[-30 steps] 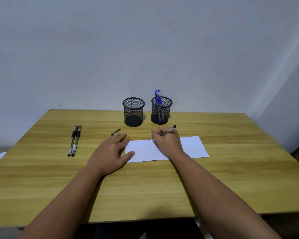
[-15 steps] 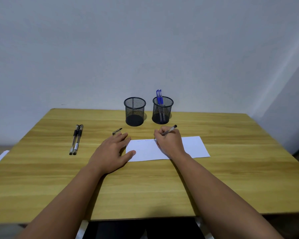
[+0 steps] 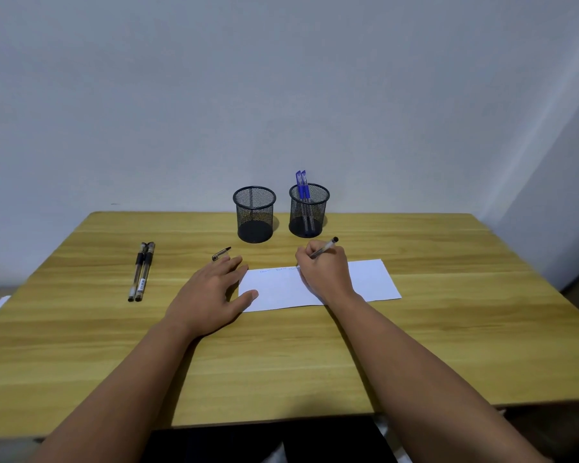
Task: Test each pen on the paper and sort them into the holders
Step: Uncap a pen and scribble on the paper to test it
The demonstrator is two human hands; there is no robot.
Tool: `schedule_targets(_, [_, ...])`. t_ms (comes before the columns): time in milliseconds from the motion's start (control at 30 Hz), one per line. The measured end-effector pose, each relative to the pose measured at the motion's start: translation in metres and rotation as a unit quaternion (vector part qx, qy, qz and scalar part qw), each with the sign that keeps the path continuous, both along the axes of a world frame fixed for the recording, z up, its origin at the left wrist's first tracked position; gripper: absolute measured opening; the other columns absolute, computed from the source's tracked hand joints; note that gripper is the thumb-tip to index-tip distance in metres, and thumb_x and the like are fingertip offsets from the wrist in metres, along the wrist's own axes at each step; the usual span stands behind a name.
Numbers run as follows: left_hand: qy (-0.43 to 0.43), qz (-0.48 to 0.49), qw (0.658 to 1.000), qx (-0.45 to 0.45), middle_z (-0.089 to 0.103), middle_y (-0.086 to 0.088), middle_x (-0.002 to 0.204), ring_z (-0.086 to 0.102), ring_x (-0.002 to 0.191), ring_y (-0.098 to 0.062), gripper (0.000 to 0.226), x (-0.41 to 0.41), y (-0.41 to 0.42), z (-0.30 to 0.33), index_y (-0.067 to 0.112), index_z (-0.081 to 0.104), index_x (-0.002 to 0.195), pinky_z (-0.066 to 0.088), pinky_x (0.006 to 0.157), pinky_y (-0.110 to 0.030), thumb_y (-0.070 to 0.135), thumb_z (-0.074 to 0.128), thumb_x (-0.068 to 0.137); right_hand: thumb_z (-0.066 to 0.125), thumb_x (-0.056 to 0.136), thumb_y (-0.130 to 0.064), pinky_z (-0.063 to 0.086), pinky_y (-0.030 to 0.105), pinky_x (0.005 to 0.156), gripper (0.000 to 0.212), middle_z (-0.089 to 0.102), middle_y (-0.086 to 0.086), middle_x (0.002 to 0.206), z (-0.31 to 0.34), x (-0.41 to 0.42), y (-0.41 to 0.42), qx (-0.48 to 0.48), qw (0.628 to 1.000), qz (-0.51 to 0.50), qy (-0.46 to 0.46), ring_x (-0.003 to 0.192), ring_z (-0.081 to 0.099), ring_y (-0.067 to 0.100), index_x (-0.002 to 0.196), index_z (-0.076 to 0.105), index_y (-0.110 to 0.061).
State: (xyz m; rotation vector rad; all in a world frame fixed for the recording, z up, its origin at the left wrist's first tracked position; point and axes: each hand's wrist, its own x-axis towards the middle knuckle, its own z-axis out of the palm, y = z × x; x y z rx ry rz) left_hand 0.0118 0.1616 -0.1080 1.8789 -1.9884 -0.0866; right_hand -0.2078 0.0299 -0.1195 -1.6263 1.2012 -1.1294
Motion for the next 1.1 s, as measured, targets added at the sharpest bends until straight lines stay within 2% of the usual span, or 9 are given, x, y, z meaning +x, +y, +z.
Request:
schedule_targets(167, [0.000, 0.002, 1.000, -0.002, 0.038, 0.006, 0.161, 0.026, 0.151, -0.012, 0.078, 0.001, -0.001, -0.001, 0.024, 0.048, 0.150, 0.025, 0.121, -0.033, 0.071, 0.040, 0.088, 0.062, 0.090, -0.028, 0.043, 0.038, 0.057, 0.040, 0.042, 0.027, 0.062, 0.002, 0.002, 0.001, -0.006, 1.000, -0.004, 0.005, 0.056, 0.044, 0.026, 0.063, 0.042, -0.006])
schedule_targets(300, [0.007, 0.001, 1.000, -0.003, 0.038, 0.005, 0.160, 0.027, 0.151, -0.013, 0.077, 0.001, -0.001, -0.001, 0.024, 0.050, 0.149, 0.026, 0.121, -0.034, 0.070, 0.042, 0.088, 0.060, 0.091, -0.022, 0.039, 0.037, 0.055, 0.045, 0.031, -0.003, 0.049, 0.004, 0.001, 0.004, -0.011, 1.000, -0.006, 0.018, 0.054, 0.039, 0.025, 0.051, 0.037, -0.022])
schedule_targets(467, [0.011, 0.003, 1.000, -0.004, 0.038, 0.005, 0.161, 0.026, 0.151, -0.014, 0.076, 0.000, 0.000, -0.001, 0.024, 0.049, 0.149, 0.025, 0.121, -0.034, 0.069, 0.044, 0.088, 0.061, 0.092, -0.021, 0.041, 0.037, 0.054, 0.043, 0.036, 0.002, 0.051, 0.005, -0.001, 0.004, -0.012, 1.000, -0.014, 0.008, 0.053, 0.041, 0.025, 0.057, 0.039, -0.013])
schedule_targets(567, [0.014, 0.002, 1.000, -0.003, 0.038, 0.005, 0.161, 0.026, 0.152, -0.014, 0.077, 0.000, 0.000, -0.001, 0.023, 0.049, 0.149, 0.025, 0.121, -0.034, 0.069, 0.043, 0.088, 0.061, 0.096, -0.015, 0.037, 0.034, 0.052, 0.052, 0.033, -0.010, 0.045, 0.007, -0.001, 0.006, -0.024, 0.999, -0.025, 0.037, 0.051, 0.038, 0.021, 0.050, 0.037, -0.023])
schedule_targets(733, [0.013, 0.001, 1.000, -0.008, 0.037, 0.005, 0.161, 0.025, 0.152, -0.013, 0.074, 0.001, -0.001, -0.002, 0.023, 0.048, 0.150, 0.024, 0.121, -0.034, 0.067, 0.046, 0.090, 0.062, 0.098, -0.011, 0.035, 0.031, 0.051, 0.053, 0.033, -0.010, 0.046, 0.015, 0.000, 0.013, -0.031, 0.998, -0.032, 0.041, 0.051, 0.036, 0.019, 0.054, 0.033, -0.023])
schedule_targets(800, [0.009, -0.001, 1.000, -0.006, 0.037, 0.005, 0.161, 0.024, 0.152, -0.013, 0.074, 0.000, 0.000, -0.002, 0.023, 0.048, 0.150, 0.024, 0.122, -0.035, 0.067, 0.046, 0.090, 0.060, 0.096, -0.012, 0.040, 0.030, 0.050, 0.047, 0.039, -0.004, 0.050, 0.019, -0.001, 0.015, 0.012, 0.999, -0.049, 0.010, 0.053, 0.041, 0.022, 0.057, 0.036, -0.019])
schedule_targets(900, [0.013, 0.000, 1.000, -0.003, 0.035, 0.005, 0.162, 0.022, 0.153, -0.013, 0.074, 0.000, 0.001, 0.000, 0.024, 0.047, 0.151, 0.023, 0.122, -0.034, 0.067, 0.045, 0.090, 0.062, 0.098, -0.014, 0.047, 0.030, 0.049, 0.033, 0.057, 0.010, 0.059, 0.028, -0.007, 0.012, 0.109, 0.987, -0.066, -0.097, 0.053, 0.052, 0.025, 0.066, 0.055, -0.013])
schedule_targets(1000, [0.016, 0.000, 1.000, -0.007, 0.035, 0.006, 0.162, 0.022, 0.153, -0.012, 0.073, -0.001, 0.001, 0.002, 0.024, 0.047, 0.151, 0.023, 0.122, -0.034, 0.066, 0.046, 0.091, 0.071, 0.103, -0.028, 0.039, 0.025, 0.044, 0.033, 0.060, 0.010, 0.059, 0.040, -0.013, 0.010, 0.158, 0.973, -0.026, -0.166, 0.048, 0.048, 0.020, 0.078, 0.060, -0.010])
schedule_targets(1100, [0.015, 0.000, 1.000, -0.013, 0.037, 0.006, 0.161, 0.023, 0.152, -0.012, 0.070, -0.001, 0.002, 0.001, 0.024, 0.048, 0.150, 0.026, 0.121, -0.034, 0.064, 0.051, 0.093, 0.077, 0.099, -0.032, 0.033, 0.020, 0.040, 0.030, 0.057, 0.004, 0.056, 0.059, -0.020, 0.009, 0.138, 0.965, -0.045, -0.220, 0.043, 0.045, 0.013, 0.092, 0.058, -0.010])
